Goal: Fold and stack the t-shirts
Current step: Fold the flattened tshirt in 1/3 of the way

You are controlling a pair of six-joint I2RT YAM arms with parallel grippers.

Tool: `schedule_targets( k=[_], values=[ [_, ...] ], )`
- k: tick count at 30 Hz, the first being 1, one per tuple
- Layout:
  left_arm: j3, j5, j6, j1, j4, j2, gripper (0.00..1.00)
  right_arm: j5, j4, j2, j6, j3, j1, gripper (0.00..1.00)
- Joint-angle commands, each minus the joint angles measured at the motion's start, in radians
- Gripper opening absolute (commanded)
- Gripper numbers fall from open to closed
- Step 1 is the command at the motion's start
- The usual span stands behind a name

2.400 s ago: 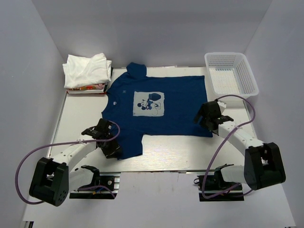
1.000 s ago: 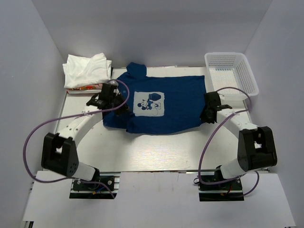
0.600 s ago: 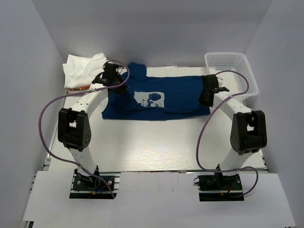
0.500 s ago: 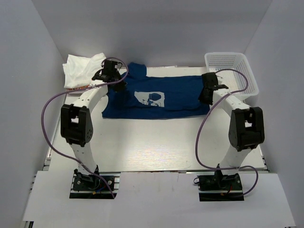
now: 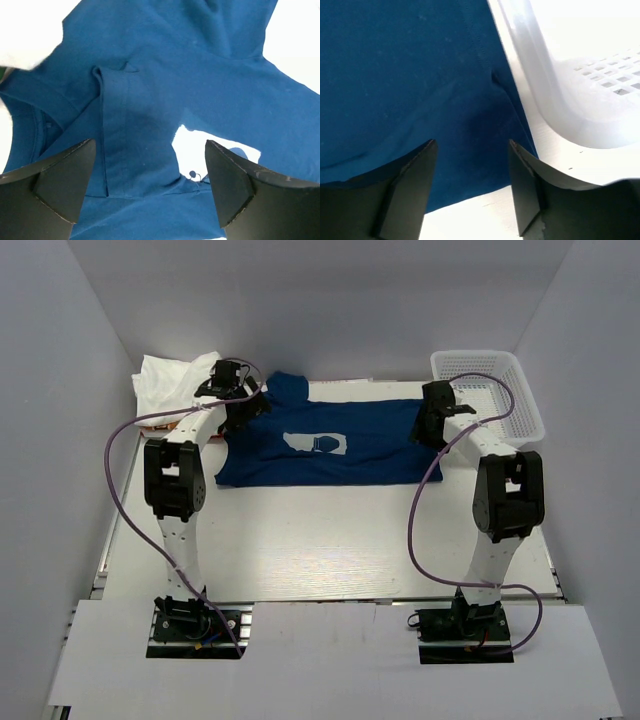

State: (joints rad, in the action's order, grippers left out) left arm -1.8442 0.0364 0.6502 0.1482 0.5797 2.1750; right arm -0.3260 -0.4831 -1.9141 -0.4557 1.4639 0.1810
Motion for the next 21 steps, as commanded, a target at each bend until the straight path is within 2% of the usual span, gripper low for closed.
schedule_targets(
  k=[1,2,3,7,10,17,21],
  values=[
    [0.025,0.048,-0.040,0.008,-0.023,-0.096,1.00,0.048,0.035,0.087,0.058,-0.025,0.015,0.67],
    [0.070,0.048,-0.052,0.017,-0.033,-0.127,1.00,0.068,0.056,0.101,0.064,-0.036,0.026,0.76],
    [0.097,0.048,-0.052,0.027,-0.034,-0.142,1.00,0.121,0.064,0.108,0.086,-0.059,0.034,0.90],
    [0.246,0.149,-0.052,0.027,-0.089,-0.187,1.00,0.183,0.130,0.133,0.103,-0.138,0.080,0.90],
    [0.327,0.149,-0.052,0.037,-0.098,-0.198,1.00,0.206,0.144,0.110,0.098,-0.160,0.097,0.90],
    [0.309,0.116,-0.038,0.056,-0.089,-0.135,1.00,0.209,0.172,0.049,0.084,-0.171,0.098,0.90],
    [0.298,0.106,-0.027,0.056,-0.153,-0.113,0.87,0.209,0.173,0.015,0.089,-0.185,0.098,0.90]
  ],
)
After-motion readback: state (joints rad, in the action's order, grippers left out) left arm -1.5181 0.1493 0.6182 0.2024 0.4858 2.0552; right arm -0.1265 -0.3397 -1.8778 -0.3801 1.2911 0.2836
